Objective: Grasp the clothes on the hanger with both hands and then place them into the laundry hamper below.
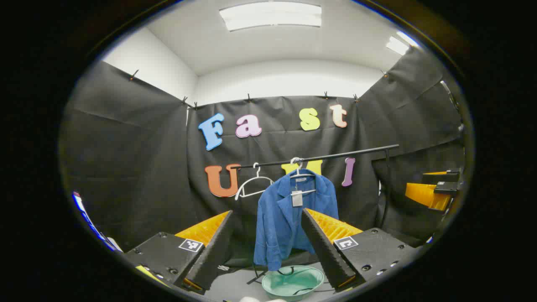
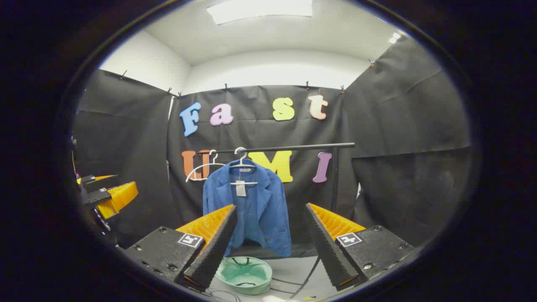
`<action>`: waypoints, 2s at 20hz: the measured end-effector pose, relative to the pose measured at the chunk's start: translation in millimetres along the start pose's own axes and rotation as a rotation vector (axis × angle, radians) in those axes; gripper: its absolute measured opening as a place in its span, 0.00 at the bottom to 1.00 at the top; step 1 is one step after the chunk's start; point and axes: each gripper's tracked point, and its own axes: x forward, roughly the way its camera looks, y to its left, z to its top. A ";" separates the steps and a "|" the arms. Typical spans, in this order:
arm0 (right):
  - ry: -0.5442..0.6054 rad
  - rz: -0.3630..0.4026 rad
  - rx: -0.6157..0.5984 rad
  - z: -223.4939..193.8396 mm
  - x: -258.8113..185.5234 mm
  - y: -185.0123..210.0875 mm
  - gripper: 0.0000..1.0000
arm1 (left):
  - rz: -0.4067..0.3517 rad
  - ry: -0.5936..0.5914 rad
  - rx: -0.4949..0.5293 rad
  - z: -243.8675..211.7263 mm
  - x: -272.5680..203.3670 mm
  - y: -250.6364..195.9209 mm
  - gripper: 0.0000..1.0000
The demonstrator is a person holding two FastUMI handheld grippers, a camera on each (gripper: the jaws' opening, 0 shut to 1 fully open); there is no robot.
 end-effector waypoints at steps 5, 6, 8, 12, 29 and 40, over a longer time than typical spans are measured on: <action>0.006 -0.001 -0.009 0.6 15.0 4.7 0.99 | 0.008 0.012 -0.025 -3.8 9.7 8.6 0.98; 0.007 -0.003 -0.010 1.2 15.9 5.1 0.99 | 0.006 0.014 -0.025 -4.9 11.1 9.6 0.98; 0.011 -0.002 -0.016 -0.9 19.1 10.0 0.99 | 0.002 0.017 -0.019 -5.7 12.3 15.0 0.98; 0.017 -0.009 -0.028 -4.0 22.4 15.8 1.00 | 0.009 0.030 -0.002 -11.8 15.6 22.6 0.98; 0.079 0.042 -0.049 -38.9 142.0 0.7 0.99 | 0.036 0.014 -0.016 -31.6 108.8 -17.1 0.98; 0.063 0.116 -0.074 -65.6 328.2 -18.4 1.00 | 0.094 -0.002 -0.024 -77.8 248.6 -51.0 0.98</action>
